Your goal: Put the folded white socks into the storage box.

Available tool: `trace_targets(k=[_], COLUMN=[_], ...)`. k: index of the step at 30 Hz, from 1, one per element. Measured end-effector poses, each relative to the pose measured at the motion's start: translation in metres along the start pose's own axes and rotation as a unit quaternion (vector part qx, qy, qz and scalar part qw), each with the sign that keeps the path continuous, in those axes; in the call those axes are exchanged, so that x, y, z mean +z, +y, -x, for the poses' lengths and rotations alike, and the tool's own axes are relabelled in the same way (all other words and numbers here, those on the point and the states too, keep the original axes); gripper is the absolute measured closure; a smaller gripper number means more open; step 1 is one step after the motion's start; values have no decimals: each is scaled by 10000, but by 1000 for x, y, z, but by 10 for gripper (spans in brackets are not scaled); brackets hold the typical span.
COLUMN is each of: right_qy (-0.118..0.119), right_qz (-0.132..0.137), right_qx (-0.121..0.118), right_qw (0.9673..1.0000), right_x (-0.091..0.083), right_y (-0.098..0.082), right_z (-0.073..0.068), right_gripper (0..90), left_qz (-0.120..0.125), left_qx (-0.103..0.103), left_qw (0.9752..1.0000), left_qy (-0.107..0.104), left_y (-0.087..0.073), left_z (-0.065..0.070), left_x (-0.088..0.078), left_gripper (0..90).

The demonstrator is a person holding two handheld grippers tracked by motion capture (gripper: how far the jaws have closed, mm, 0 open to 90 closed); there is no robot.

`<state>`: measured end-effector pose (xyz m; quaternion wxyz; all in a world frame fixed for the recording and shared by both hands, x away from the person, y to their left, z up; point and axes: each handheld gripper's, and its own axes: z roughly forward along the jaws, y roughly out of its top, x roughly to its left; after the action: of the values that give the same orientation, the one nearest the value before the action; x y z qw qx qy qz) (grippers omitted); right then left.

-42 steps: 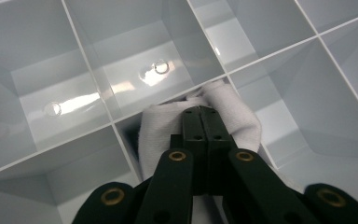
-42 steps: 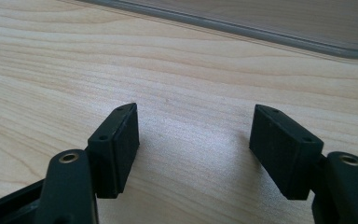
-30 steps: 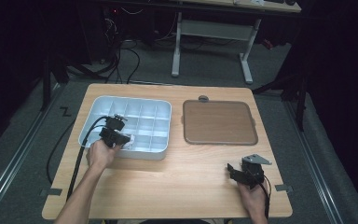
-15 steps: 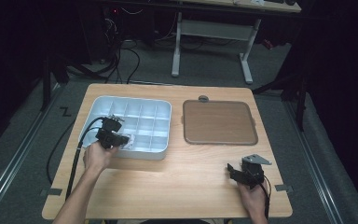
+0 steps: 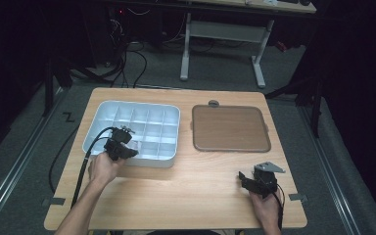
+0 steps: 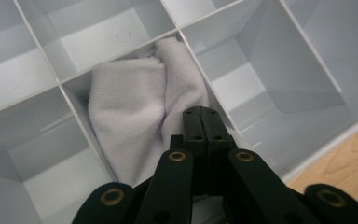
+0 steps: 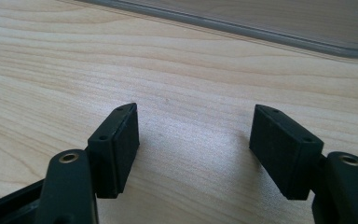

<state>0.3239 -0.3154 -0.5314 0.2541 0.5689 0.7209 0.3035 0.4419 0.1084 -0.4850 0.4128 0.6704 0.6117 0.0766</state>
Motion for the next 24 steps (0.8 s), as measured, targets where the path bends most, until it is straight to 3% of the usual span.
trace_targets(k=[3, 6, 8, 11, 15, 19, 24], right_qy=[0, 4, 9, 9, 5, 11, 10], right_qz=[0, 1, 1, 2, -1, 1, -1], right_qx=[-1, -11, -10, -11, -5, -6, -4], right_qw=[10000, 10000, 10000, 10000, 10000, 10000, 10000], right_x=[0, 0, 0, 0, 0, 0, 0], right_y=[0, 0, 0, 0, 0, 0, 0], right_z=[0, 0, 0, 0, 0, 0, 0], right_gripper=[333, 333, 333, 333, 333, 333, 333], left_qz=[80, 329, 460, 625, 926, 1109, 1421], left_qx=[55, -64, -192, -183, -291, -293, -325], left_qw=[10000, 9994, 9986, 9977, 9945, 9924, 9879], left_qy=[16, -111, -166, -209, -391, -434, -533], left_y=[-1, -1, 0, 0, 6, 7, 9], left_z=[1, 0, -3, -3, -1, -2, -1], left_x=[-1, -8, -13, -21, -36, -47, -64], left_gripper=[900, 900, 838, 795, 733, 673, 610])
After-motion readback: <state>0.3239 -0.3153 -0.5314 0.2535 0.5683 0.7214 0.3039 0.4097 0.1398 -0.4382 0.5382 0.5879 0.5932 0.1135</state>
